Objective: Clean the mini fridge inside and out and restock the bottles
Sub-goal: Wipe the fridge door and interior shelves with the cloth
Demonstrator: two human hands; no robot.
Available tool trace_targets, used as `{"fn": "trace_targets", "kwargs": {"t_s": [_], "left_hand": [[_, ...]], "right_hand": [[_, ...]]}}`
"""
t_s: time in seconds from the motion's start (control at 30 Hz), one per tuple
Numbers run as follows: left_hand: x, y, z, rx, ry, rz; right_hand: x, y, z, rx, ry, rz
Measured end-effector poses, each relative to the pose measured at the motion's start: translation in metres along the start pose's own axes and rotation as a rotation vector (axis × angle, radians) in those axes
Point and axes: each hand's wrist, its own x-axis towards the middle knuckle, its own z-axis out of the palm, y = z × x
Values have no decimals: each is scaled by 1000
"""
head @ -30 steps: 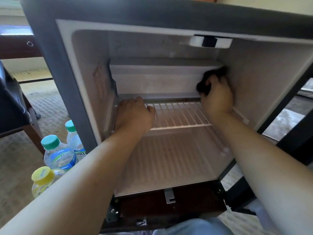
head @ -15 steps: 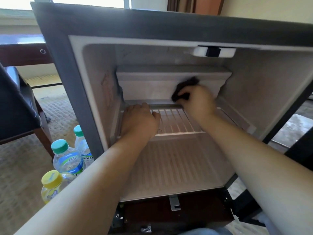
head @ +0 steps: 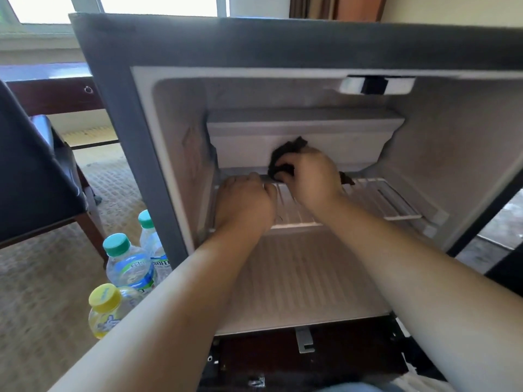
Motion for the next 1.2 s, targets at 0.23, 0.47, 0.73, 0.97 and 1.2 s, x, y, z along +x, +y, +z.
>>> {"fn": "trace_targets", "kwargs": {"t_s": [0.23,0.47,0.73,0.97,1.2], "left_hand": [[-1,0,-1,0,1,9],[0,1,0,12,-9,-4],[-3,1,-2,0,4,6],[-4,1,-5,-59,2,-7],[-2,2,-2,5,-3,-5]], "right_hand": [[2,9,-35,150,531,34],[39,63,-54,-196,313,273],[76,-56,-22,59,17,-122],[78,-34,-26,226,117,-105],[96,-51,-18,363,483,303]]}}
